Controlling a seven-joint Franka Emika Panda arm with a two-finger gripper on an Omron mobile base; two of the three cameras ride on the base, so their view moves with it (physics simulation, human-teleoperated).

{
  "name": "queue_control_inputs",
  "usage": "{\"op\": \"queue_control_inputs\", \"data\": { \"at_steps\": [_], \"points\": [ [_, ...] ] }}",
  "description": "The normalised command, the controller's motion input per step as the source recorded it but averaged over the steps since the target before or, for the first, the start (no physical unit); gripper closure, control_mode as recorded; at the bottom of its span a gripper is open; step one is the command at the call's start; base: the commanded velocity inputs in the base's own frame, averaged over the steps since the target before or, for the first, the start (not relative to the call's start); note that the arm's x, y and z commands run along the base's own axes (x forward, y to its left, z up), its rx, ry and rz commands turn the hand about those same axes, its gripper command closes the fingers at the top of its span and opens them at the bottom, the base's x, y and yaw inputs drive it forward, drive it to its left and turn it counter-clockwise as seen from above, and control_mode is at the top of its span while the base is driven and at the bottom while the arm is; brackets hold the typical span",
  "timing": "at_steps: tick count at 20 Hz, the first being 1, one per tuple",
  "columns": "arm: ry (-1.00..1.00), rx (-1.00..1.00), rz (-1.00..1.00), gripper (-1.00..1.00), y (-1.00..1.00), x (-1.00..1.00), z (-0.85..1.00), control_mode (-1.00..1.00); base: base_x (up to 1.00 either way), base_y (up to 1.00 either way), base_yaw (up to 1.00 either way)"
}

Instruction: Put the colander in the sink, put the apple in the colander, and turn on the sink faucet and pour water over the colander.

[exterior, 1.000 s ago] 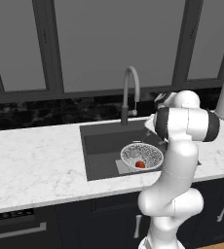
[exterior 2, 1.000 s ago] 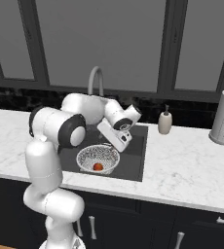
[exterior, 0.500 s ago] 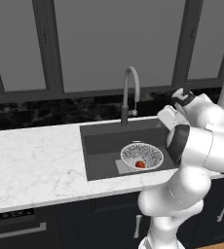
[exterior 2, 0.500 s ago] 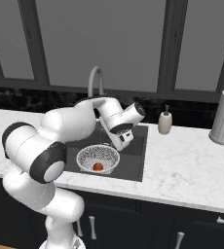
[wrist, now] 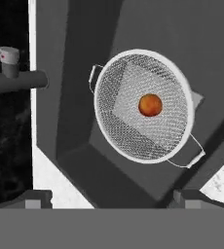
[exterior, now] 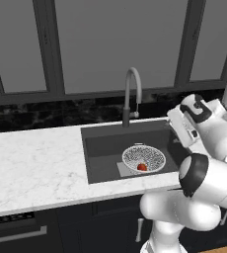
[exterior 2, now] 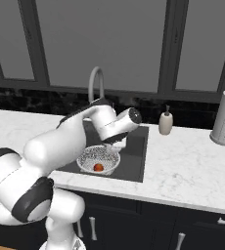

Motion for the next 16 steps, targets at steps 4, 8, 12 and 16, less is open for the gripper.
{"op": "queue_control_inputs", "data": {
  "at_steps": [4,8,12,16],
  "points": [
    [0.49,0.1,-0.17,-1.0,-0.05,0.16,0.18,-1.0,0.0,0.0,0.0],
    [-0.02,0.45,-0.31,-1.0,-0.27,0.0,0.11,-1.0,0.0,0.0,0.0],
    [-0.16,0.43,-0.47,-1.0,-0.03,0.0,0.01,-1.0,0.0,0.0,0.0],
    [-0.19,0.5,-0.44,-1.0,0.0,0.02,0.0,-1.0,0.0,0.0,0.0]
  ]
}}
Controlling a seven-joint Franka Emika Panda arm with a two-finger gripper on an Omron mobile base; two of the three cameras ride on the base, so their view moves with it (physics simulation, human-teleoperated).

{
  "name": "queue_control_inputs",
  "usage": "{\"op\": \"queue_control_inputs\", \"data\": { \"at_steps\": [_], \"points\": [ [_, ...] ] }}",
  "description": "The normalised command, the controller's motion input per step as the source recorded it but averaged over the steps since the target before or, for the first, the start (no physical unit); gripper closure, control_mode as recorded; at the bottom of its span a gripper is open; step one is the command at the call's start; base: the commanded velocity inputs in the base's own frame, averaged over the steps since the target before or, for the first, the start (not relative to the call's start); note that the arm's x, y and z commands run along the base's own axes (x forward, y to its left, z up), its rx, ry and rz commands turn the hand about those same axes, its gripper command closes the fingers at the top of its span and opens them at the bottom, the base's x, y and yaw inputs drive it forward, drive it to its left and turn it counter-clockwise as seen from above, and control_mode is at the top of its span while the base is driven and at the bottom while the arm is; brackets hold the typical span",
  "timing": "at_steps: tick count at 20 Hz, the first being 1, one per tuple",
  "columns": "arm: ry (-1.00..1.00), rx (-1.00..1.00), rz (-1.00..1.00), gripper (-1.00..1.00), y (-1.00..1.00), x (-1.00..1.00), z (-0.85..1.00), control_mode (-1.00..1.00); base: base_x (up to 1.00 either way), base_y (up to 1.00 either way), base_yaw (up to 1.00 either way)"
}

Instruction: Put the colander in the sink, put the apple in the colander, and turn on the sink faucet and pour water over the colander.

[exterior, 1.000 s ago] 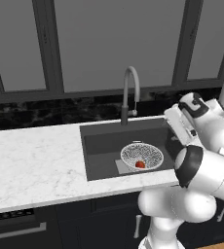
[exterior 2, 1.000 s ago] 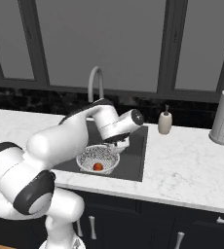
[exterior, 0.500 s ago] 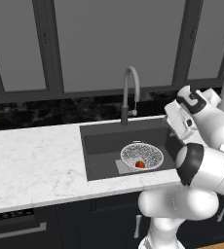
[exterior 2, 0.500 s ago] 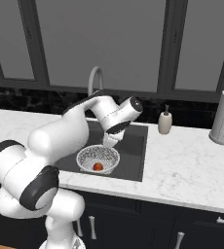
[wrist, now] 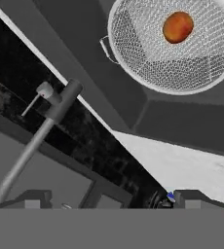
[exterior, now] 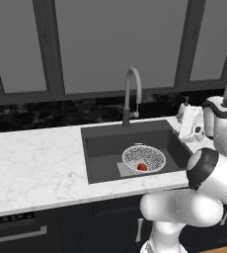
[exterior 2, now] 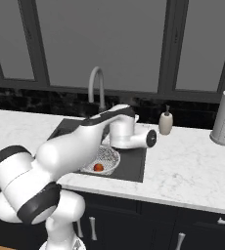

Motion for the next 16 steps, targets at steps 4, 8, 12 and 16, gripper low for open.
{"op": "queue_control_inputs", "data": {
  "at_steps": [4,8,12,16],
  "points": [
    [-0.17,0.56,-0.26,-1.0,0.0,0.24,0.0,-1.0,0.0,0.0,0.0],
    [-0.21,0.49,-0.18,-1.0,0.04,0.45,0.0,-1.0,0.0,0.0,0.0],
    [-0.1,0.22,-0.02,-1.0,0.02,0.68,0.0,-1.0,0.0,0.0,0.0],
    [0.08,0.01,0.0,-1.0,0.0,0.64,0.01,-1.0,0.0,0.0,0.0]
  ]
}}
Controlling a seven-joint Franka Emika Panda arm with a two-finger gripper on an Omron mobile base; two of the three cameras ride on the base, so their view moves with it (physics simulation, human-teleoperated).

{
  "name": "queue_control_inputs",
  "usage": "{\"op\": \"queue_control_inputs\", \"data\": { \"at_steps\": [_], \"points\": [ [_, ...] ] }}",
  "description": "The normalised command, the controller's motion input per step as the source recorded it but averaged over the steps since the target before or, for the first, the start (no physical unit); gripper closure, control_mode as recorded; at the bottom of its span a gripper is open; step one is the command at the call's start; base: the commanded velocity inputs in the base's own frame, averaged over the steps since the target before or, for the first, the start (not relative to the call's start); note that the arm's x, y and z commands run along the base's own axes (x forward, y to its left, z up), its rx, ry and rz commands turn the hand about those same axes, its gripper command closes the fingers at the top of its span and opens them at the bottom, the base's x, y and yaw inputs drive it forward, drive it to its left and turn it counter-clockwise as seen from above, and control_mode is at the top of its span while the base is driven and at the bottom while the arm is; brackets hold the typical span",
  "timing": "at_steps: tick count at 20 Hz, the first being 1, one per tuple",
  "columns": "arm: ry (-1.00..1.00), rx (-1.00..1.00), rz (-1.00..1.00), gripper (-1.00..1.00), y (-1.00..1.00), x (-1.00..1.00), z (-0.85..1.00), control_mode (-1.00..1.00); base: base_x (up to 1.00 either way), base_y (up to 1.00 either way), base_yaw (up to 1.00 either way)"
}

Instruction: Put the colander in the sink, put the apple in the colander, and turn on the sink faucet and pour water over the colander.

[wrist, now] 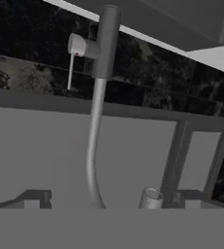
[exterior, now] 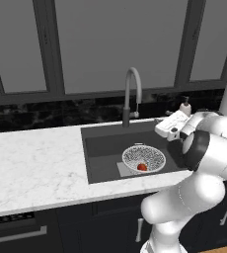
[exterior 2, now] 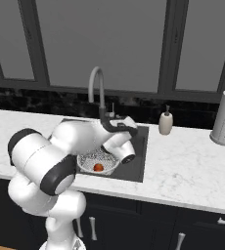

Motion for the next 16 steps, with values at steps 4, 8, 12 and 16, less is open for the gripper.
{"op": "queue_control_inputs", "data": {
  "at_steps": [4,8,12,16],
  "points": [
    [0.34,-0.03,-0.01,-1.0,0.0,0.48,0.01,-1.0,0.0,0.0,0.0],
    [0.27,0.0,-0.03,-1.0,0.0,0.31,0.11,-1.0,0.0,0.0,0.0],
    [0.02,0.0,-0.1,-1.0,0.05,0.3,0.01,-1.0,0.0,0.0,0.0],
    [0.01,0.0,-0.09,-1.0,0.21,0.31,0.0,-1.0,0.0,0.0,0.0]
  ]
}}
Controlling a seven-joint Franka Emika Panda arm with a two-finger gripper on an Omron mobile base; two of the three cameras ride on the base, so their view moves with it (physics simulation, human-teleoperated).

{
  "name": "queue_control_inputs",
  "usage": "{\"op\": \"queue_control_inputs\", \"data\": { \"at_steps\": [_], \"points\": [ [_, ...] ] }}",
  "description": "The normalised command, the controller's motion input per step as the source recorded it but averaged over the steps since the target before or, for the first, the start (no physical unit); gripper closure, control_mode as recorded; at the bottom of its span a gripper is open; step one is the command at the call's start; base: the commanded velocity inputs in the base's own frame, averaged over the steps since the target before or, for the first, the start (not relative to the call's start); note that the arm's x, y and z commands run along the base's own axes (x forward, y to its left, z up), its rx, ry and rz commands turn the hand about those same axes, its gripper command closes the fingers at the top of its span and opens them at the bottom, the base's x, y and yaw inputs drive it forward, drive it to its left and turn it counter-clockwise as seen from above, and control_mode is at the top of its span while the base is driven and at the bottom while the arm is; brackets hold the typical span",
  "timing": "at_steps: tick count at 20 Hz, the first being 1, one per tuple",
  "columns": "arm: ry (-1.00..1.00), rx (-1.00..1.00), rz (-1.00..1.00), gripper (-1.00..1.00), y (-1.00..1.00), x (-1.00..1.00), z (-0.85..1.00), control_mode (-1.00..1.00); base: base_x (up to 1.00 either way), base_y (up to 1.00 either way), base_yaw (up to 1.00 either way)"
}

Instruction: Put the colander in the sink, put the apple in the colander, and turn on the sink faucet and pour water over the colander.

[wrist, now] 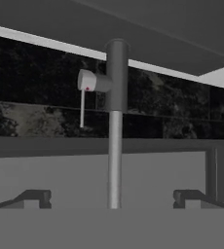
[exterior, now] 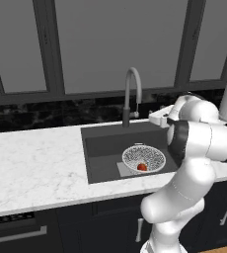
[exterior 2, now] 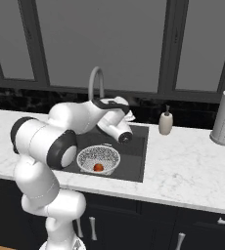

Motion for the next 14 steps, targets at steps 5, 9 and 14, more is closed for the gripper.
{"op": "queue_control_inputs", "data": {
  "at_steps": [5,9,14],
  "points": [
    [0.04,0.0,-0.03,-1.0,0.17,0.24,-0.01,-1.0,0.0,0.0,0.0],
    [0.07,0.0,0.0,-1.0,0.0,0.2,0.0,-1.0,0.0,0.0,0.0],
    [0.08,0.0,0.0,-1.0,0.0,0.19,-0.05,-1.0,0.0,0.0,0.0]
  ]
}}
